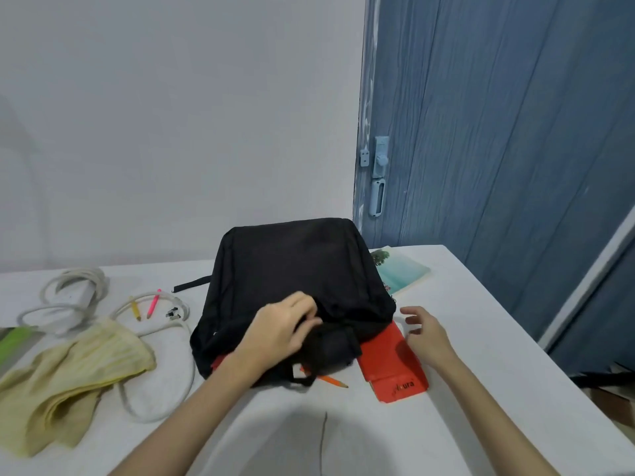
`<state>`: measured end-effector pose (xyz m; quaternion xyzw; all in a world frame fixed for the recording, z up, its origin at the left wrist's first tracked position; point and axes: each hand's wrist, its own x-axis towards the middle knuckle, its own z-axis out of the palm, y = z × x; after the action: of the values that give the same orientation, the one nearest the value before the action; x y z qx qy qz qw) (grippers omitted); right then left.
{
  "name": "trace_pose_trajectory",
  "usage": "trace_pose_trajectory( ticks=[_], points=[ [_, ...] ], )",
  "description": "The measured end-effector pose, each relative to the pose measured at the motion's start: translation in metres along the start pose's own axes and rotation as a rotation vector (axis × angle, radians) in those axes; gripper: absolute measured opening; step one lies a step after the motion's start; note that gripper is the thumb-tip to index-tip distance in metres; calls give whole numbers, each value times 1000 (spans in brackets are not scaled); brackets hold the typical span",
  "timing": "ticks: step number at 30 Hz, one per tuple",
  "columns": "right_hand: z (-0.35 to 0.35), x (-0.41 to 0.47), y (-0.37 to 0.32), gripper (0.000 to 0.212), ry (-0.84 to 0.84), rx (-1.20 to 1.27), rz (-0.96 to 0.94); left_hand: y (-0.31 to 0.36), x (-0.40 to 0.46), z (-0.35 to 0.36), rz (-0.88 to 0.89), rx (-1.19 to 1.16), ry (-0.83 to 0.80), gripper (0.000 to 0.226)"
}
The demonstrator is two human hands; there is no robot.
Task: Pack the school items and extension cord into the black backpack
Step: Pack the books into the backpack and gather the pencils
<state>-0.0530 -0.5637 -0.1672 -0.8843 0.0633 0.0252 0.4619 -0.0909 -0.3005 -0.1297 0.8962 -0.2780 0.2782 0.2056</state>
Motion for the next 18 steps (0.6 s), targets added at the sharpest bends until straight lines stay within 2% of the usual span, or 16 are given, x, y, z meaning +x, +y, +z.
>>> trace_pose_trajectory(
  ticks=[3,7,8,10,12,14,16,18],
  points=[
    [12,-10,-8,67,-104,-171,-15,-11,21,-18,-66,-77,175,13],
    [35,-30,-15,111,-114,-526,-126,-21,52,-37,-138,-17,357,16],
    [39,-33,-12,116,-104,-581,-156,-21,58,-40,-148,5,376,15],
    [38,-31,-5,112,-55,-571,-178,-24,64,-43,-148,32,395,13],
    [24,-25,1,97,-3,-411,-143,-25,63,-43,-135,19,394,16],
    [2,-21,7,79,61,-135,-91,-25,60,-41,-172,-46,373,24],
    [-26,-18,13,56,133,250,-66,-23,57,-39,-295,-159,336,39],
    [-53,-21,11,36,67,701,-2,-22,52,-38,-430,-320,241,47]
  ],
)
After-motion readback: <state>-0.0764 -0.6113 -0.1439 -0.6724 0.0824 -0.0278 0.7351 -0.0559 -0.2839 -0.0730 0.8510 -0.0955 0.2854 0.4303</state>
